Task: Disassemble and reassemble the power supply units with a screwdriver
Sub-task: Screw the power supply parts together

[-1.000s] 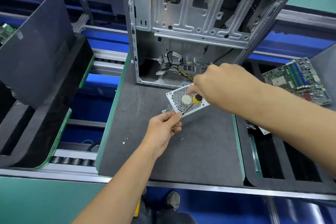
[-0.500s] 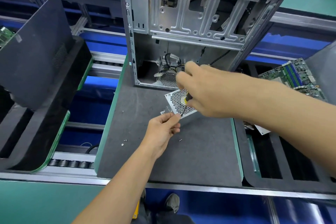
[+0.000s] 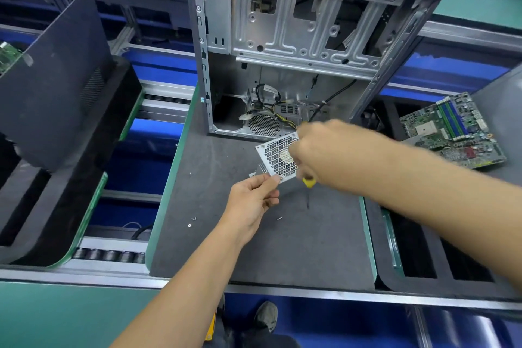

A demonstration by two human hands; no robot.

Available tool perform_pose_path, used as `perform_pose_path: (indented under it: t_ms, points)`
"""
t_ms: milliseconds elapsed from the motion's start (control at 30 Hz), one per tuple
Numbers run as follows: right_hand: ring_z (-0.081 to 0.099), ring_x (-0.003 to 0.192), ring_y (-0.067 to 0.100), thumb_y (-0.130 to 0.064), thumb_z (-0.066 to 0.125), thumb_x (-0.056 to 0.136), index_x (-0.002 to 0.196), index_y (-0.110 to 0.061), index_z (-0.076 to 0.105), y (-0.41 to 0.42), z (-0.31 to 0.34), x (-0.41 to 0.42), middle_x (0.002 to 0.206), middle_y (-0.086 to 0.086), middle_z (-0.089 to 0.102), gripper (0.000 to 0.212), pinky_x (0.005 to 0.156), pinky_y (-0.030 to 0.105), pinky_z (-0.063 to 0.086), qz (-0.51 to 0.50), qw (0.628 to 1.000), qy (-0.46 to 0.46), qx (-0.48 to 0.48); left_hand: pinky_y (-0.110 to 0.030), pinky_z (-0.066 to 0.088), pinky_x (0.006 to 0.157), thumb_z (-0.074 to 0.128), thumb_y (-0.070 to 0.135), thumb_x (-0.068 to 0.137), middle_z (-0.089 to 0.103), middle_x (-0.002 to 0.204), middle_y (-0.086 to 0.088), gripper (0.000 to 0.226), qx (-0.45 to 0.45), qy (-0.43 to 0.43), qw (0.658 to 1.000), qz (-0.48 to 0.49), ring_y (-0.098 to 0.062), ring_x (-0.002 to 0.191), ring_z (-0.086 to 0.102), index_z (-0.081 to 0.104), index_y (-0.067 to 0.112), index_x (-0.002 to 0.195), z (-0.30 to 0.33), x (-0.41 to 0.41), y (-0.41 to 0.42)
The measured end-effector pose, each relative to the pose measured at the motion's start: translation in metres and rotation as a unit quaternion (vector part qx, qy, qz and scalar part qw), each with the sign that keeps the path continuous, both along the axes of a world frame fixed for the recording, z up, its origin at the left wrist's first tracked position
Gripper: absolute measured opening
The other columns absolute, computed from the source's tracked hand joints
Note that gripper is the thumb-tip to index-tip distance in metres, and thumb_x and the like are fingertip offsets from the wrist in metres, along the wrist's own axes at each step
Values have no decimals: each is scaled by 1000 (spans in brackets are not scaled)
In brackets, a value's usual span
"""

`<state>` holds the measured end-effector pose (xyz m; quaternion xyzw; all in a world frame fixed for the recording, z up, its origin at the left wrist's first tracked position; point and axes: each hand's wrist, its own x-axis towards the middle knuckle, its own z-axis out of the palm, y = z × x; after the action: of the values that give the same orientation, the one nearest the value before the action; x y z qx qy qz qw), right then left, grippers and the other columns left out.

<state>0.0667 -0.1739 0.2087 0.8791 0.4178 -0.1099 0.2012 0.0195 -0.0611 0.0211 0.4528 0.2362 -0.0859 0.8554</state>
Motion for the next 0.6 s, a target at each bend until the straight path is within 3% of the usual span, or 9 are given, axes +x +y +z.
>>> perform_pose_path:
  t_ms: [100,167,233,300,333,433,500,600]
  points:
    - [63,97,33,-42,42,103,91,-18,53,-16,-26,-14,99,9,59,29,67,34,41,-74,997,24,-21,-20,52,59,73,11,89,63,68,4,20,-5,-3,1000,-14,-8,62,59,78,14,70,1,1,2]
    - [62,88,35,-39,37,100,82,-16,47,-32,-23,-2,90,6,59,32,68,35,44,-99,992,-12,83,-19,52,60,74,11,88,65,70,4,10,-8,0,1000,-2,-9,63,59,77,11,79,-1,2,3]
    - [57,68,32,-36,44,93,73,-12,53,-52,-18,8,66,-2,50,33,62,37,44,-113,965,-38,232,-19,52,60,74,11,89,66,69,6,3,-2,14,1000,1,-9,63,59,73,8,87,0,3,1]
    - [47,56,14,-34,55,90,67,-15,54,-58,-16,17,54,-11,42,29,57,31,33,-158,920,-43,357,-19,52,60,73,11,89,65,67,7,4,5,15,1000,-3,-8,63,60,72,8,86,-1,5,-2]
    - [44,55,6,-32,59,90,67,-17,53,-58,-18,19,53,-13,42,28,57,29,29,-178,906,-51,380,-20,52,60,73,11,89,65,67,6,5,11,18,1000,-6,-9,63,60,72,9,85,0,5,-2]
    - [46,55,3,-26,61,91,65,-15,50,-57,-32,20,47,-11,48,30,55,21,27,-229,880,-59,412,-20,52,59,73,11,89,66,68,4,5,15,17,1000,-5,-10,63,60,73,9,85,-1,6,-1]
    - [49,58,1,-25,58,92,65,-14,49,-58,-40,21,49,-21,54,30,52,14,30,-258,861,-46,436,-21,52,59,73,10,89,66,69,5,4,15,17,1000,-7,-9,63,60,73,8,86,0,6,-1]
    - [45,52,10,-28,56,93,66,-14,50,-56,-47,22,45,-11,49,31,50,21,25,-281,851,-49,441,-21,52,60,73,10,89,66,69,5,4,12,16,1000,-6,-10,63,59,73,8,86,0,6,-1]
